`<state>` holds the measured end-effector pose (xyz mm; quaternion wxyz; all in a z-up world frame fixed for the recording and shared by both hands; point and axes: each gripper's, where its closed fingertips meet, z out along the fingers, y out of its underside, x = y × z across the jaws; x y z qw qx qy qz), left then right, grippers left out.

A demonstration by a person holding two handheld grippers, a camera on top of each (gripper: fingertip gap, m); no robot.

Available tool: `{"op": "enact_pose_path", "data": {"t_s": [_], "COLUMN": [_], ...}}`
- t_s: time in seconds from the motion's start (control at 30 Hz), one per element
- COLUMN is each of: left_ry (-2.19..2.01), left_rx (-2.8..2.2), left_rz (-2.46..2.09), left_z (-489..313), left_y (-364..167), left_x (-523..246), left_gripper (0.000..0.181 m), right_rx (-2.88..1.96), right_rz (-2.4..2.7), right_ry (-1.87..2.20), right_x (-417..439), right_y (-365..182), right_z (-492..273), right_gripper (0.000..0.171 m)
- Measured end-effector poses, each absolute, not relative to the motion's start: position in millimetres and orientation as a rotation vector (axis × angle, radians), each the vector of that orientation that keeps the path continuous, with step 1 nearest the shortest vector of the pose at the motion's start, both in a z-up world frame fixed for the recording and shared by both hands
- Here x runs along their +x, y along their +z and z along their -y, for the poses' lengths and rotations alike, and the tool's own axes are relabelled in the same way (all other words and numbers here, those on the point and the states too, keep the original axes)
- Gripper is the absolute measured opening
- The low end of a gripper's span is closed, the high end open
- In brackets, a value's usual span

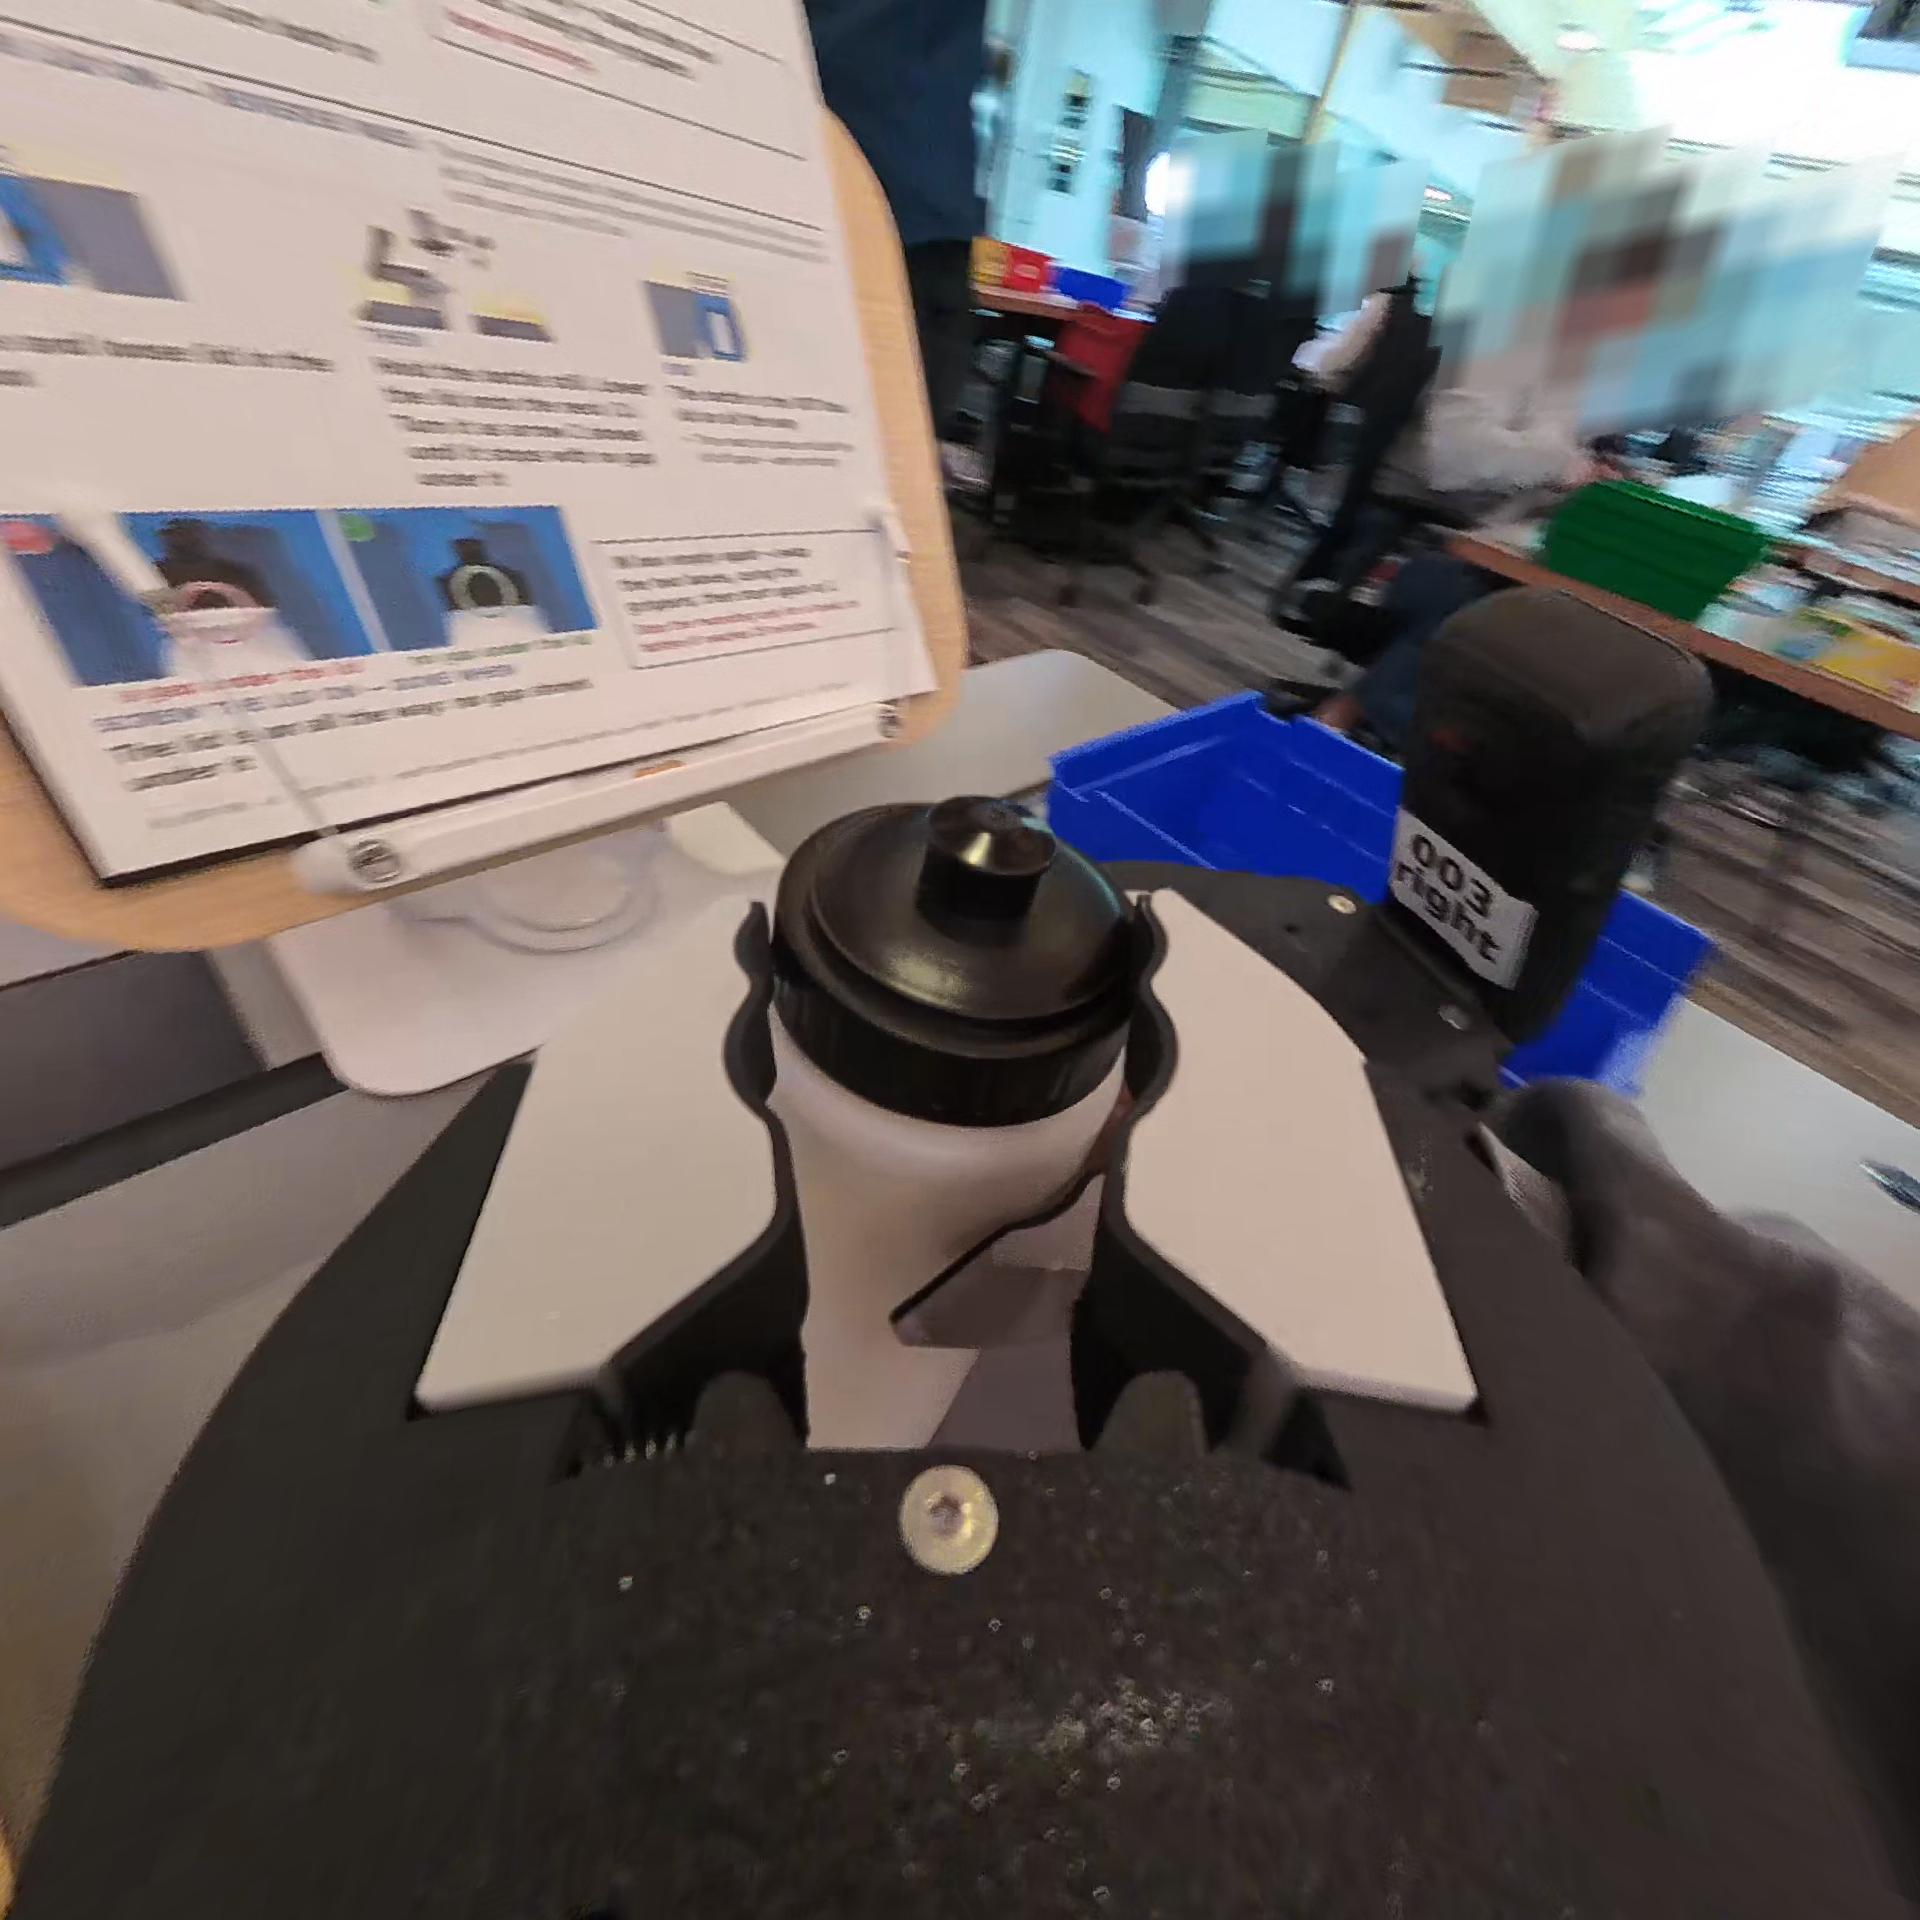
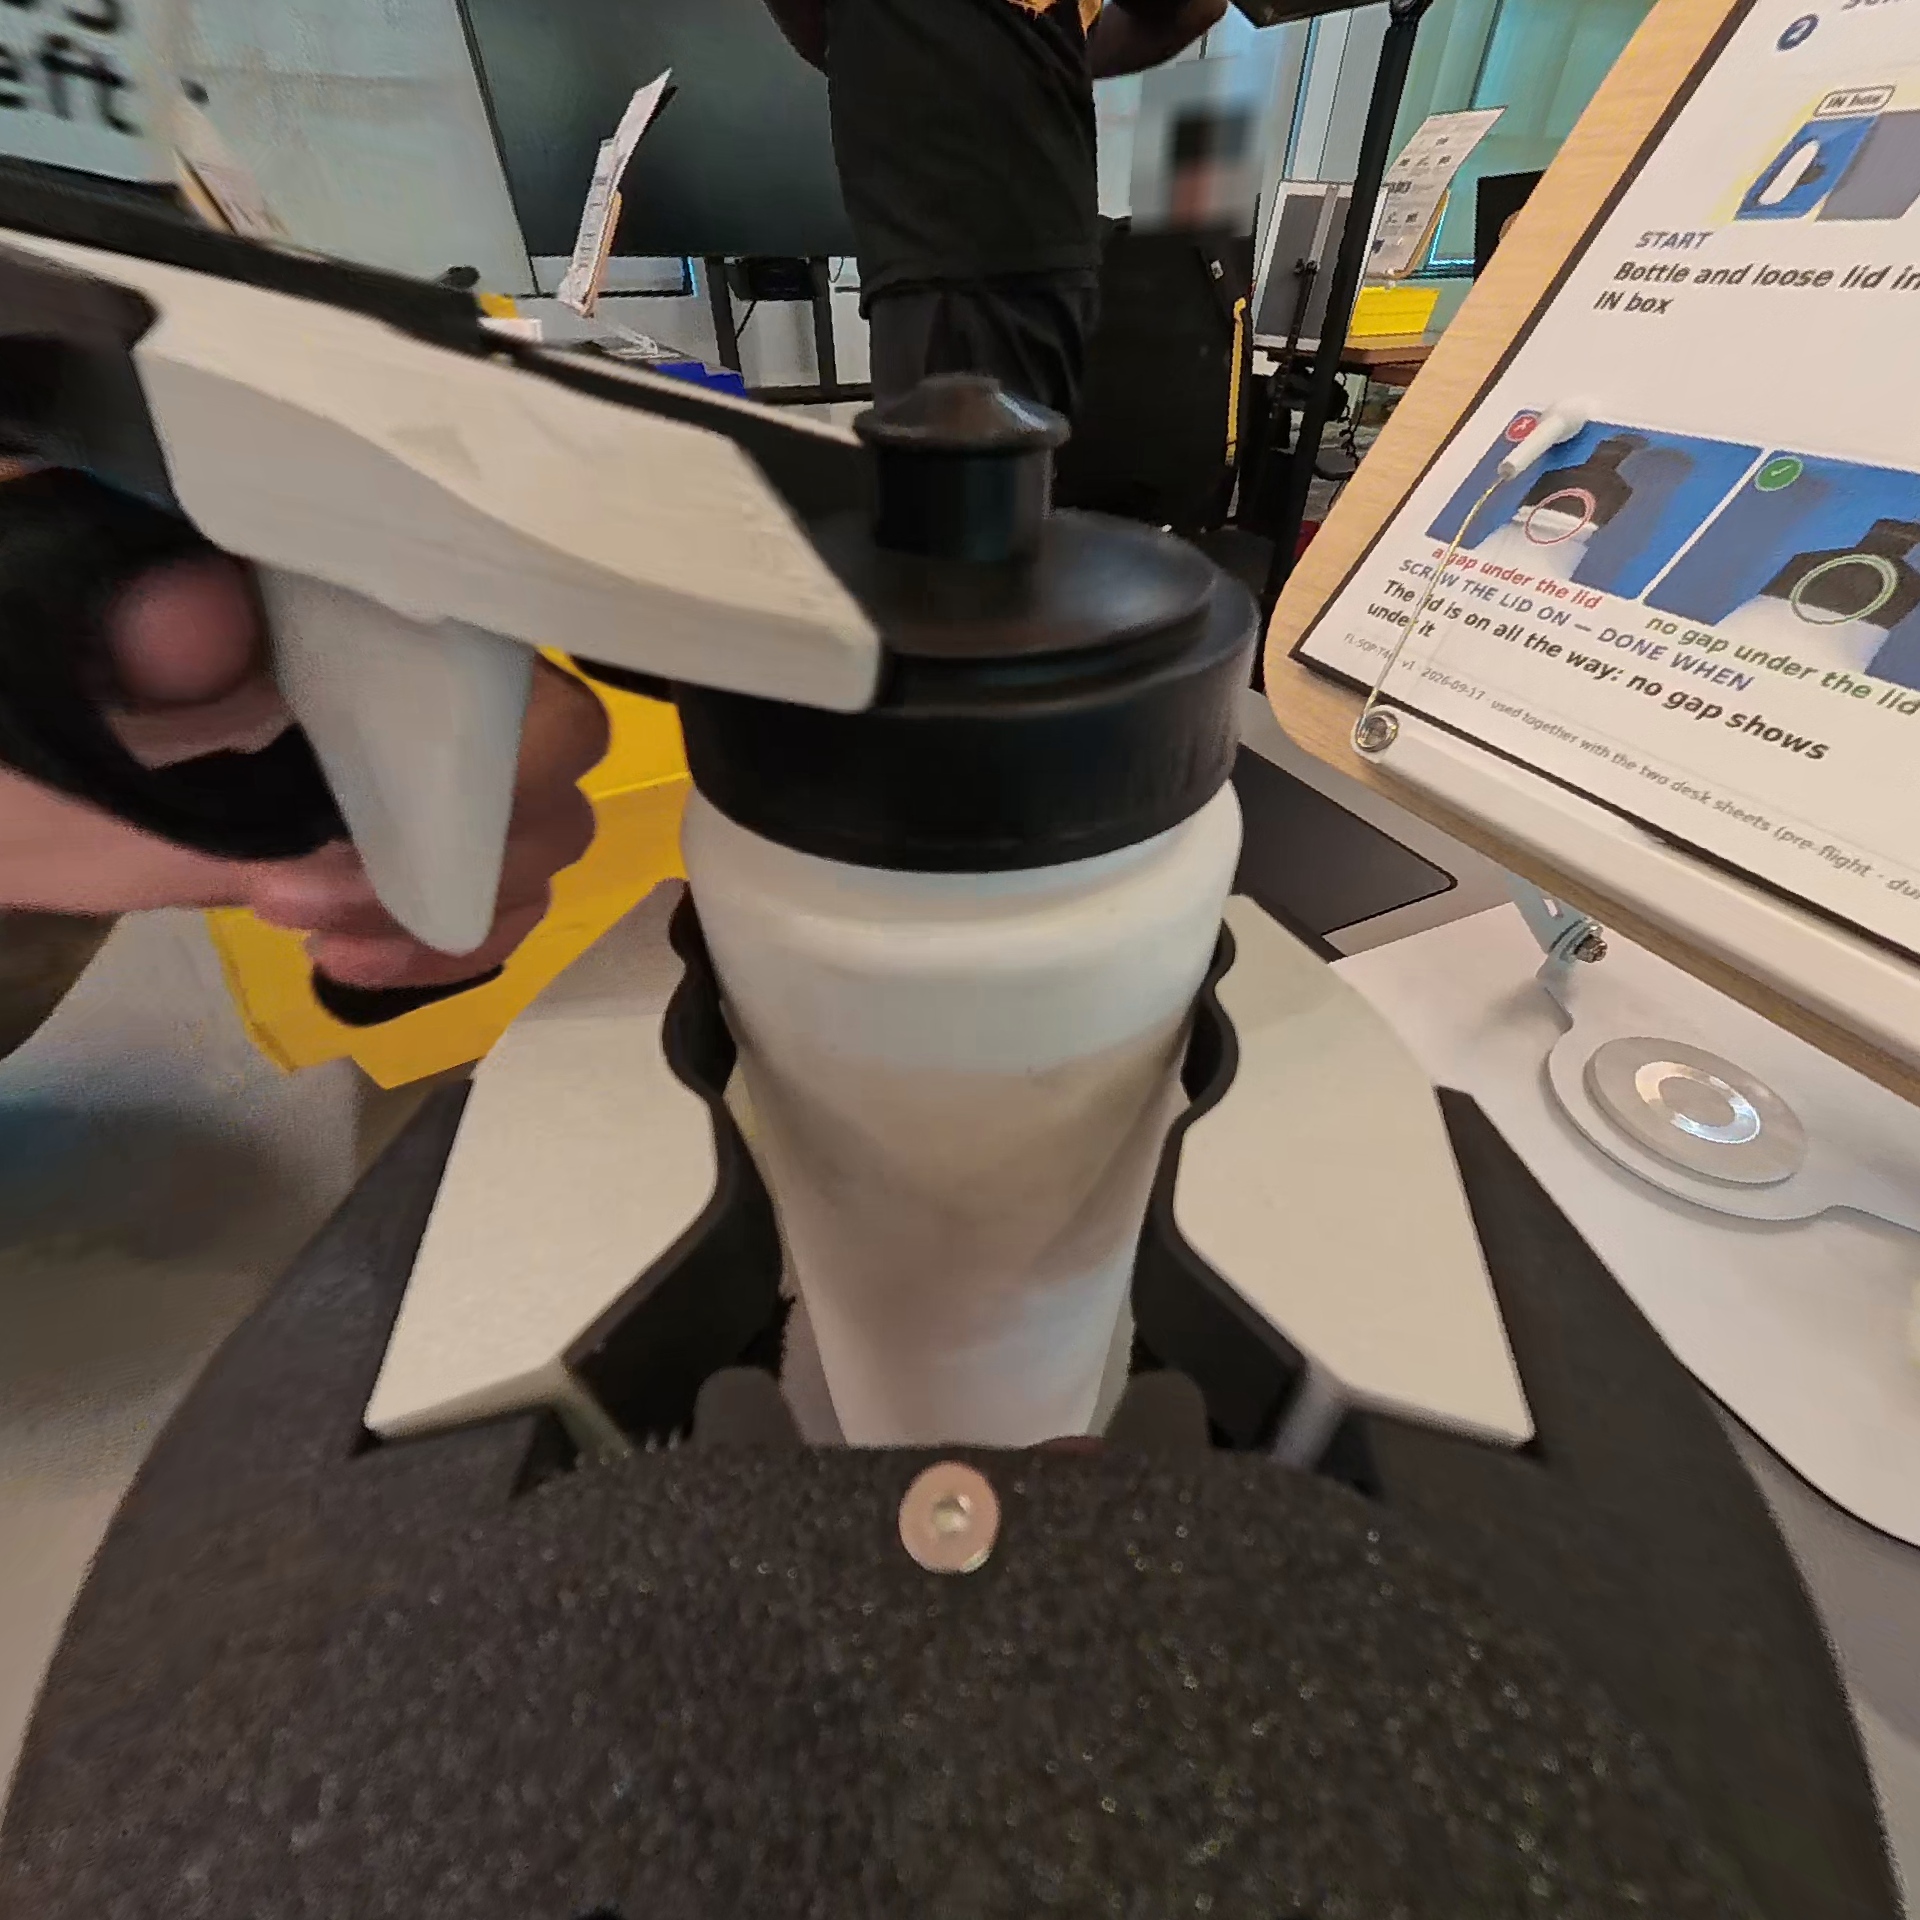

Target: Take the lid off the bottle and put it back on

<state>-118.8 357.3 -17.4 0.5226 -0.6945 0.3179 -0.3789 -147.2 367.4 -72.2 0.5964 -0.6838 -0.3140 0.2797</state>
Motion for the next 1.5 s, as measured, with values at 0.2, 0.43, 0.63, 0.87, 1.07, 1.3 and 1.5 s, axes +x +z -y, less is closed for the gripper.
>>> {"op": "enact_pose_path", "data": {"t_s": [0.2, 0.43, 0.63, 0.87, 1.07, 1.3, 1.5], "left_ry": [-0.606, -0.62, -0.877, -1.445, -1.599, -1.719, -1.616], "left_rx": [-1.706, -1.699, -1.409, -1.356, -1.306, -1.053, -1.123], "left_rz": [-0.422, -0.416, -1.098, -1.507, -1.667, -1.708, -1.643], "left_z": [-359.8, -352.5, -316.8, -329.7, -352.4, -343.8, -345.3], "left_y": [-16.1, -9.4, 21.9, 28.4, -5.6, -15.3, -15.7], "left_x": [-122.7, -123.9, -138.3, -149.9, -130.4, -117.2, -117.0], "left_gripper": [0.065, 0.071, 0.083, 0.104, 0.106, 0.067, 0.067], "right_rx": [-1.601, -1.611, -1.597, -1.578, -1.581, -1.576, -1.575], "right_rz": [0.73, 0.734, 0.734, 0.741, 0.734, 0.72, 0.721], "right_ry": [0.632, 0.623, 0.639, 0.667, 0.678, 0.698, 0.692], "right_x": [-147.6, -148.3, -148.4, -149.2, -149.3, -149.7, -150.1], "right_y": [-72.7, -73.3, -73.0, -72.8, -73.1, -73.5, -73.8], "right_z": [-367.6, -367.1, -367.7, -366.9, -366.9, -367.6, -367.5], "right_gripper": [0.087, 0.087, 0.087, 0.087, 0.087, 0.087, 0.087]}}
